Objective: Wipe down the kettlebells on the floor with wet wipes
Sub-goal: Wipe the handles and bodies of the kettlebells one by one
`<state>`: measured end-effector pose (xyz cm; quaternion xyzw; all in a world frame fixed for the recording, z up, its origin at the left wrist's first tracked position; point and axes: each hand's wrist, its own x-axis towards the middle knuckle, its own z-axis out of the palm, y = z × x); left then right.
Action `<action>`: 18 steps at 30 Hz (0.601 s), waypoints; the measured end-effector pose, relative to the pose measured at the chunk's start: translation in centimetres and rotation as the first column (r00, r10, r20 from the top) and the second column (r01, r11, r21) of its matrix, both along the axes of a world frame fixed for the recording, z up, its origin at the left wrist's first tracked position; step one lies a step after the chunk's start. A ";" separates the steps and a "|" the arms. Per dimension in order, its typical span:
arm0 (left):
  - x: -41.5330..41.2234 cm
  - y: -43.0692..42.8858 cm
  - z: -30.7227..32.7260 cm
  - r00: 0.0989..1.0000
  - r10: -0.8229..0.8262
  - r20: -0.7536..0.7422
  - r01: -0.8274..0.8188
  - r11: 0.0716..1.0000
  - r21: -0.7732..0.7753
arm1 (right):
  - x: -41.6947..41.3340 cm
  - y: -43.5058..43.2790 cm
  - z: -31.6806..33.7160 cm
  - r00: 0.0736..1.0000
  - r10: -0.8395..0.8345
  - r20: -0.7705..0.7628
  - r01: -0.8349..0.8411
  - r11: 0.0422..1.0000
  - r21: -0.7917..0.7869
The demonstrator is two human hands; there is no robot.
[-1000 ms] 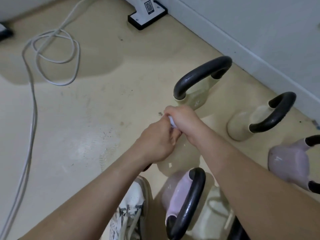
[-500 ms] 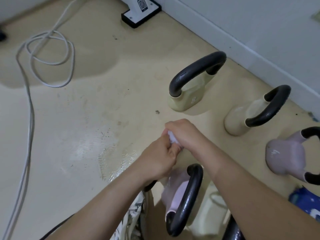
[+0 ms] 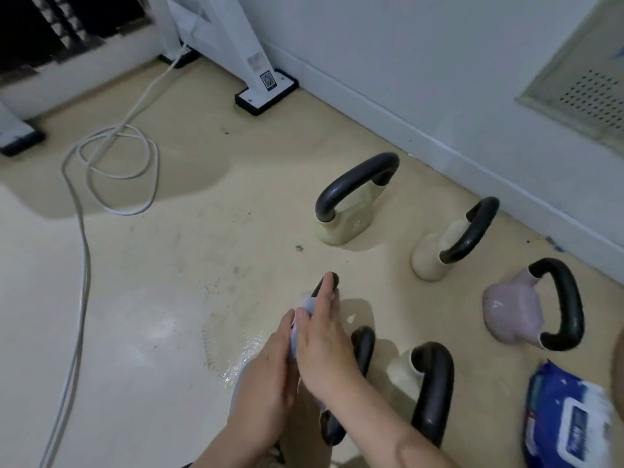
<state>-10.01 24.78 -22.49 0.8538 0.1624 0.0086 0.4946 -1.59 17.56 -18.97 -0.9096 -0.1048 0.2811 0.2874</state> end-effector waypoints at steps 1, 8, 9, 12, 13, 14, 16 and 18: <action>-0.8 0.3 0.1 0.999 0.022 -0.043 -0.021 0.999 0.025 | -0.8 0.1 0.3 1.000 0.026 0.001 -0.026 0.999 -0.028; -1.8 4.4 7.1 0.992 0.046 -0.120 -0.035 0.995 0.092 | -2.1 -3.0 5.9 0.944 -0.293 -0.154 0.324 0.916 0.238; -1.4 4.8 9.2 0.991 0.090 -0.104 -0.094 0.995 -0.034 | -1.9 -3.5 7.4 0.931 -0.321 -0.171 0.358 0.892 0.275; -0.8 5.1 16.5 0.992 0.126 -0.012 -0.122 0.923 -0.365 | -1.3 -5.0 12.9 0.881 -0.389 -0.268 0.470 0.784 0.406; -0.8 5.0 18.8 0.995 0.099 0.021 -0.079 0.892 -0.445 | -1.3 -5.6 14.9 0.877 -0.387 -0.285 0.479 0.754 0.450; -0.9 4.7 21.1 0.997 0.065 0.047 -0.030 0.849 -0.527 | -1.1 -6.3 16.6 0.871 -0.380 -0.310 0.489 0.713 0.502; -1.2 4.3 25.3 0.994 -0.003 0.108 0.075 0.739 -0.670 | -1.3 -7.8 20.4 0.853 -0.327 -0.407 0.522 0.572 0.633; -1.6 3.7 29.3 0.981 -0.058 0.186 0.181 0.628 -0.757 | -1.9 -9.3 24.1 0.837 -0.207 -0.506 0.546 0.371 0.751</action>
